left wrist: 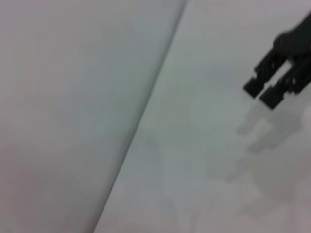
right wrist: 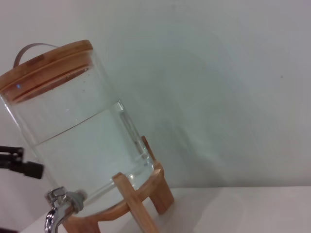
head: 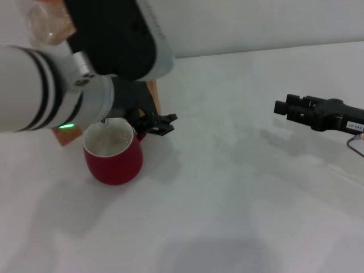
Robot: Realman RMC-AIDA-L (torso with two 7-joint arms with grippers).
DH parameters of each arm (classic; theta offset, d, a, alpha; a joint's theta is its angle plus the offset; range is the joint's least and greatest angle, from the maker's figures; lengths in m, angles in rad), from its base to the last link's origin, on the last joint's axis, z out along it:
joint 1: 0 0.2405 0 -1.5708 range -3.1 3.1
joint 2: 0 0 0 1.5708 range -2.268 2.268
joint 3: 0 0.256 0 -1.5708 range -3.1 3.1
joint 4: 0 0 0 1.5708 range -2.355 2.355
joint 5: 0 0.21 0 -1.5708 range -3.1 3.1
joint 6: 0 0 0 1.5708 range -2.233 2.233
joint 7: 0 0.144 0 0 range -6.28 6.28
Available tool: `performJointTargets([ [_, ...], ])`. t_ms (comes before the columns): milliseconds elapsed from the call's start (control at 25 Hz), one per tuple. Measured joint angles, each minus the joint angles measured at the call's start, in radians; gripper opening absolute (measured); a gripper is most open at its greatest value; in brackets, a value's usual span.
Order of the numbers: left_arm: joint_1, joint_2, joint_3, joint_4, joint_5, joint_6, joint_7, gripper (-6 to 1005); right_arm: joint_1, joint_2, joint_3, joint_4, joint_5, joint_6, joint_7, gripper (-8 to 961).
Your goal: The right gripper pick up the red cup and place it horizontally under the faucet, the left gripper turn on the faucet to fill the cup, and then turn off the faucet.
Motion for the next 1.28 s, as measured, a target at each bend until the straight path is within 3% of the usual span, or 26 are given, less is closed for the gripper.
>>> performJointTargets([
  [200, 0.15, 0.001, 0.0, 0.089, -0.06, 0.071, -0.001, 892, 0.001, -0.002, 0.02, 0.0, -0.004, 0.003, 0.0, 529],
  [440, 0.314, 0.001, -0.016, 0.104, -0.186, 0.18, 0.001, 892, 0.002, -0.015, 0.021, 0.004, 0.0, 0.004, 0.001, 529],
  [680, 0.428, 0.003, -0.065, 0.102, -0.347, 0.243, 0.03, 892, 0.001, -0.027, 0.031, 0.007, 0.0, 0.004, 0.006, 529],
  [1040, 0.578, 0.004, -0.205, 0.065, -0.738, 0.222, 0.107, 892, 0.001, -0.046, 0.043, 0.008, -0.002, 0.002, 0.006, 529],
  [1280, 0.667, 0.002, -0.376, -0.006, -0.998, 0.163, 0.195, 892, -0.01, -0.054, 0.053, 0.002, -0.007, 0.001, 0.001, 529],
])
